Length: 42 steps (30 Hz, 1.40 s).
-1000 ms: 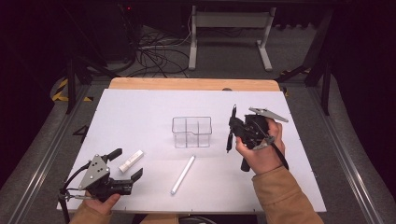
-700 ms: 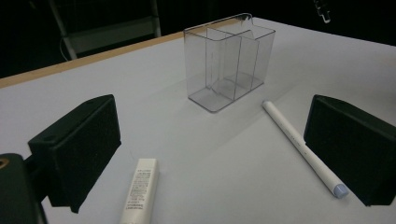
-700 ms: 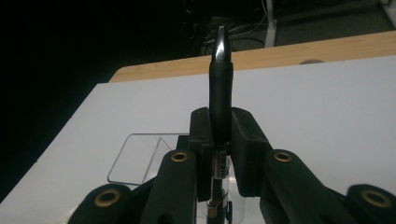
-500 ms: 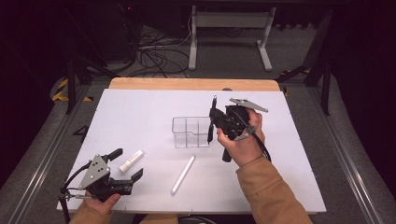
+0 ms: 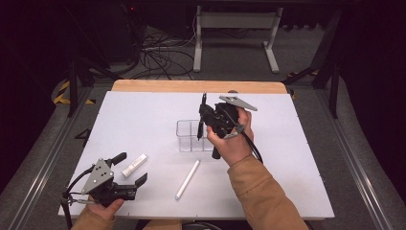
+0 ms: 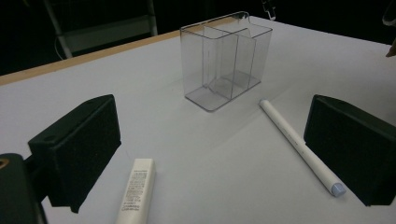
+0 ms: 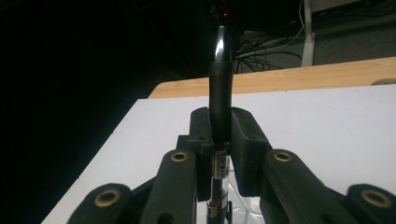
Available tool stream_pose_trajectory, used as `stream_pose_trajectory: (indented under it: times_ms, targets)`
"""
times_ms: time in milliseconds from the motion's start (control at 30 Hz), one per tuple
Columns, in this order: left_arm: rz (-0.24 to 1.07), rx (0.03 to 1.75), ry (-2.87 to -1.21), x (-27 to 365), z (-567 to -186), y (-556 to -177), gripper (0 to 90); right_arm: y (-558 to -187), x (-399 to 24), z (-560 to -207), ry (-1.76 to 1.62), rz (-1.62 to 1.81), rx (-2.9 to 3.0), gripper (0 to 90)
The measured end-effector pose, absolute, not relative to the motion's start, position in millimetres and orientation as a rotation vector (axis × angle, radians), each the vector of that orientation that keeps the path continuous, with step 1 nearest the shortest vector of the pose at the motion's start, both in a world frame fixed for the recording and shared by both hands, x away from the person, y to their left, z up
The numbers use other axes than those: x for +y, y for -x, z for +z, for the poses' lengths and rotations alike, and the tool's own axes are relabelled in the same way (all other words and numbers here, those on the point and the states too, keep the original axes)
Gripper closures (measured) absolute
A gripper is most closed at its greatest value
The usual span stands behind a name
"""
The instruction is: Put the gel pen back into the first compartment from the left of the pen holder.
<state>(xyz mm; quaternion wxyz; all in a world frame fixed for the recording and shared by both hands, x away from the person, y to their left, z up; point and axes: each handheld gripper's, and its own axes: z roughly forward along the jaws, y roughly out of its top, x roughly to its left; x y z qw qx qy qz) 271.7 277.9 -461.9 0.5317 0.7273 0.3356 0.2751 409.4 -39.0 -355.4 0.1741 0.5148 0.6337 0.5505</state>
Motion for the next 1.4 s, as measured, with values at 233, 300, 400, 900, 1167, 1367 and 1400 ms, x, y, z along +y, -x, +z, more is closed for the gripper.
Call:
stream_pose_trajectory:
  times_ms: [233, 300, 400, 900, 1167, 1367, 1400]
  targets:
    - [0.662, 0.799, -1.73, 278.3, -461.8, -272.0, 4.5, -414.0, -29.9, -356.8, -1.44, 1.574, 1.792, 80.2]
    - [0.661, 0.799, -1.729, 278.4, -461.7, -272.0, 4.5, -415.2, -26.9, -357.3, -1.427, 1.576, 1.791, 80.2]
    - [0.659, 0.799, -1.729, 278.5, -461.7, -272.0, 4.5, -416.6, -22.6, -357.9, -1.41, 1.582, 1.79, 80.2]
    - [0.65, 0.802, -1.728, 278.1, -462.2, -271.9, 4.5, -426.1, -5.7, -366.5, -1.405, 1.586, 1.782, 80.2]
    - [0.653, 0.798, -1.732, 279.2, -461.8, -271.8, 4.5, -431.4, 1.2, -371.2, -1.406, 1.576, 1.772, 80.1]
    - [0.653, 0.795, -1.734, 279.3, -461.9, -271.8, 4.5, -434.2, 4.3, -374.5, -1.419, 1.57, 1.762, 80.0]
    - [0.654, 0.795, -1.733, 279.2, -462.0, -271.7, 4.5, -434.3, 5.0, -375.2, -1.425, 1.57, 1.76, 79.9]
